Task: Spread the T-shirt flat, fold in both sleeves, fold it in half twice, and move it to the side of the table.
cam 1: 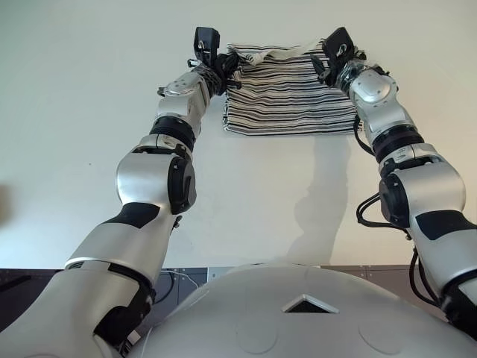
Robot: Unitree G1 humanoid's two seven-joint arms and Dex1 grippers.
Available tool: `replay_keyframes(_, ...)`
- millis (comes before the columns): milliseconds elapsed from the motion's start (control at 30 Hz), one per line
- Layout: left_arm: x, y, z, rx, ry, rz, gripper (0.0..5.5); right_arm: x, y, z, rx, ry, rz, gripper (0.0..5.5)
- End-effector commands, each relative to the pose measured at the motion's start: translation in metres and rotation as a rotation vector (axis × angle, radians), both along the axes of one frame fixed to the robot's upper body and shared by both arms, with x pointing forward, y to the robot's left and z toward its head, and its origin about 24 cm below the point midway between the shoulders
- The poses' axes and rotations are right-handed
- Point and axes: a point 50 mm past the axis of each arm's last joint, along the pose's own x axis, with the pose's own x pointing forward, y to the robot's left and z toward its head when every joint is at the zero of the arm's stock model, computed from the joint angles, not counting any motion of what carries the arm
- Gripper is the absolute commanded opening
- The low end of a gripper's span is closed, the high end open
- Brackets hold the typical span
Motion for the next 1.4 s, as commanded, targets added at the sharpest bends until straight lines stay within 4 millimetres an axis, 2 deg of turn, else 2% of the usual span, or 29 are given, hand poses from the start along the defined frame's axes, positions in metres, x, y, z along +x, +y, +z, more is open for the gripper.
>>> replay_keyframes(33,0.006,0.006,0.010,0.049,0.000,-0.008,1.59,-0.010,-0.016,-0.024,-0.137,0.121,-0.049,2.22)
replay_keyframes(67,0.006,0.010,0.009,0.079,0.007,0.012,1.73,-0.011,-0.020,-0.028,-0.163,0.142,-0.065,2.22)
replay_keyframes(133,0.003,0.022,0.000,0.283,0.027,0.045,2.02,-0.016,-0.027,-0.035,-0.196,0.173,-0.086,2.22)
replay_keyframes(200,0.001,0.029,-0.004,0.374,0.031,0.092,2.31,-0.017,-0.025,-0.036,-0.169,0.182,-0.101,2.22)
replay_keyframes(300,0.002,0.034,-0.002,0.311,0.021,0.177,2.61,-0.015,-0.018,-0.035,-0.126,0.180,-0.113,2.22)
replay_keyframes(400,0.006,0.039,0.008,0.138,-0.033,0.225,2.61,-0.014,-0.014,-0.034,-0.094,0.182,-0.119,2.22)
replay_keyframes(467,0.003,0.055,0.009,0.053,-0.068,0.273,2.61,-0.017,-0.015,-0.033,-0.048,0.208,-0.067,2.22)
replay_keyframes(533,-0.004,0.075,0.004,0.021,-0.091,0.319,2.61,-0.016,-0.021,-0.019,-0.016,0.144,-0.002,2.22)
replay_keyframes(633,-0.028,0.103,-0.016,-0.026,-0.089,0.405,2.61,0.011,-0.043,0.031,-0.168,-0.082,-0.056,2.22)
replay_keyframes(700,-0.036,0.104,-0.024,-0.061,-0.096,0.428,2.61,0.020,-0.053,0.045,-0.267,-0.124,-0.106,2.22)
replay_keyframes(767,-0.034,0.092,-0.022,-0.124,-0.123,0.440,2.61,0.018,-0.066,0.037,-0.347,-0.067,-0.129,2.22)
replay_keyframes(867,-0.032,0.073,-0.016,-0.189,-0.171,0.463,2.61,-0.004,-0.087,-0.001,-0.459,0.137,-0.067,2.22)
replay_keyframes(933,-0.035,0.070,-0.017,-0.206,-0.183,0.484,2.61,-0.017,-0.096,-0.015,-0.492,0.206,-0.026,2.22)
replay_keyframes(1100,-0.051,0.079,-0.026,-0.190,-0.161,0.560,2.61,-0.033,-0.120,-0.022,-0.537,0.287,0.042,2.22)
replay_keyframes(1167,-0.055,0.085,-0.022,-0.157,-0.184,0.570,2.61,-0.051,-0.109,-0.022,-0.421,0.340,0.354,2.22)
replay_keyframes(1267,-0.065,0.091,-0.018,-0.122,-0.214,0.586,2.61,-0.111,-0.082,-0.008,-0.298,0.386,0.842,2.22)
replay_keyframes(1333,-0.073,0.091,-0.016,-0.105,-0.224,0.576,2.61,-0.152,-0.058,0.008,-0.207,0.405,1.014,2.22)
replay_keyframes(1400,-0.082,0.088,-0.014,-0.077,-0.225,0.541,2.61,-0.172,-0.036,0.020,-0.131,0.395,1.091,2.22)
